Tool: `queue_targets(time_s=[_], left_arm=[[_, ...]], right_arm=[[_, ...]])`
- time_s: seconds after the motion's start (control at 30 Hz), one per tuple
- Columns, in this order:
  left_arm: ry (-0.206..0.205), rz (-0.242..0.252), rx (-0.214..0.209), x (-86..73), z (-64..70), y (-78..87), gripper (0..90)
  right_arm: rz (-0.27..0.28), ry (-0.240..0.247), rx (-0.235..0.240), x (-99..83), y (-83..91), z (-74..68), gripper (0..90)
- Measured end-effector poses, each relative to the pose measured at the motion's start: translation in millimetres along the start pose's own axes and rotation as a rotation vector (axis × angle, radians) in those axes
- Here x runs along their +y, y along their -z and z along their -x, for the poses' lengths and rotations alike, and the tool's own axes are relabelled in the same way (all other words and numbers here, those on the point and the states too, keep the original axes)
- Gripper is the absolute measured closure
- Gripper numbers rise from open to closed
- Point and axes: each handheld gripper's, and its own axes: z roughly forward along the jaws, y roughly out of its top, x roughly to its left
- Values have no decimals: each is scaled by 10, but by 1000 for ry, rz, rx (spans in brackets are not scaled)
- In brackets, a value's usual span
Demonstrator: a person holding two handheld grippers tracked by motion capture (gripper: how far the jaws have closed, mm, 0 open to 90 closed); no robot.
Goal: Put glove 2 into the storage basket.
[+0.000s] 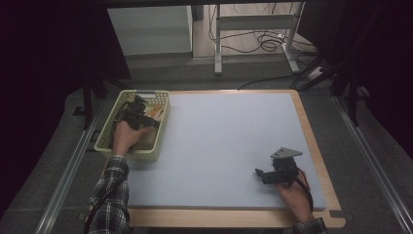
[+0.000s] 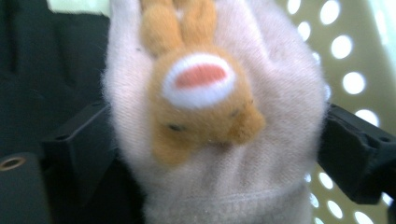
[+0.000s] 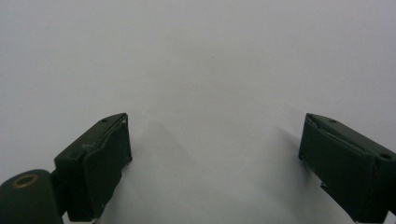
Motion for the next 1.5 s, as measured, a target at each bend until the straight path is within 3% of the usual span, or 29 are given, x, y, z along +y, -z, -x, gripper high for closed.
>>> queue_targets(time_s=[0.17,0.3,0.63,1.13,1.5], left_arm=[[-31,49,25,-29,-8,80,58],[-32,92,21,-41,-13,171,56],[-87,117,22,-99,33,287,46],[-138,200,-9,-231,80,487,42],[-175,235,-26,-361,130,583,42]], right_arm=[[0,0,0,0,0,0,88],[0,0,0,0,0,0,88],[0,0,-1,0,0,-1,88],[1,0,-1,0,0,-2,88],[1,0,-1,0,0,-2,88]])
